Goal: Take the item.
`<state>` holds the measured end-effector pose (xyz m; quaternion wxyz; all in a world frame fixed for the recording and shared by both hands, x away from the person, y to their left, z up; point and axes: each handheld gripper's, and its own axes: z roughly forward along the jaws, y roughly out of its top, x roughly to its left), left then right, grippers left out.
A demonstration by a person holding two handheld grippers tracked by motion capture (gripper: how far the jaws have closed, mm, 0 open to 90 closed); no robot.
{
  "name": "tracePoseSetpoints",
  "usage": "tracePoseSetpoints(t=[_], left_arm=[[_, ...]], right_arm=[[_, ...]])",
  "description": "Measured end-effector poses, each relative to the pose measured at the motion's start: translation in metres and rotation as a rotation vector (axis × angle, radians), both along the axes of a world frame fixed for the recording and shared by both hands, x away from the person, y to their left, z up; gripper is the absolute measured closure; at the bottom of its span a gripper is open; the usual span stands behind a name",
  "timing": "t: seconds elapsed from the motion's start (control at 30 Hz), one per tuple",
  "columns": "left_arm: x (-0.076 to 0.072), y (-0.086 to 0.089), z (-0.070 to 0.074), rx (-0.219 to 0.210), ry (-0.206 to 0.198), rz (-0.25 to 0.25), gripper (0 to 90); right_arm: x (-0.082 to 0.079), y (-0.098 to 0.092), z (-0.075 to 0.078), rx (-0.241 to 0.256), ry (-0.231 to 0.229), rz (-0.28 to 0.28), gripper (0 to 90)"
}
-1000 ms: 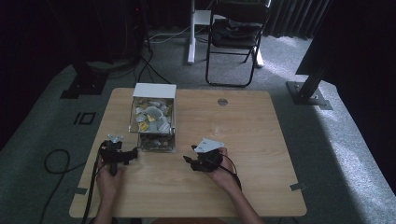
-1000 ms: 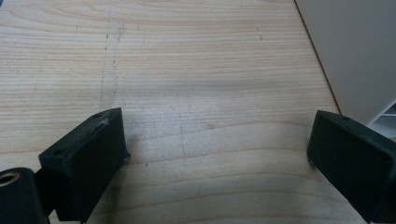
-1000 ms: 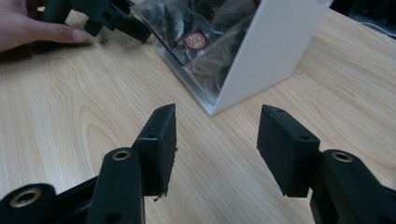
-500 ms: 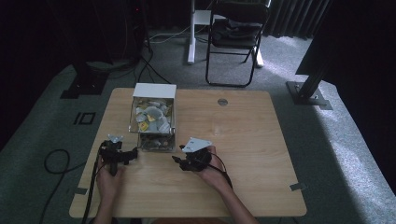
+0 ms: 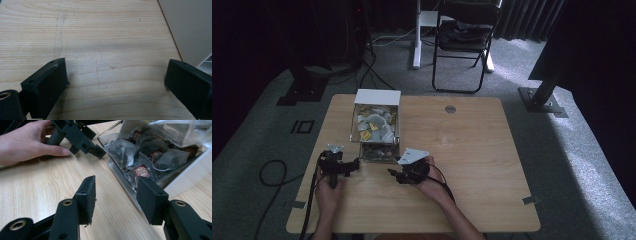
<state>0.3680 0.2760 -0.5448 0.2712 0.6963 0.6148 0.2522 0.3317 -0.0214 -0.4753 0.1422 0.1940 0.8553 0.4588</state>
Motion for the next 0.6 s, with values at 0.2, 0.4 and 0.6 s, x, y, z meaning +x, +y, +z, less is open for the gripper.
tracePoseSetpoints(t=[0.2,0.4,0.6], left_arm=[[0.0,0.0,0.0,-0.001,-0.001,0.001,5.5],[0.0,0.0,0.0,0.001,0.001,-0.001,5.5],[0.0,0.0,0.0,-0.001,-0.001,0.001,5.5]], right_arm=[[0.003,0.01,0.001,0.005,-0.007,0.021,51.8],[0.008,0.022,-0.001,-0.003,-0.013,0.034,52.0],[0.015,0.034,-0.005,-0.019,-0.012,0.039,51.5]])
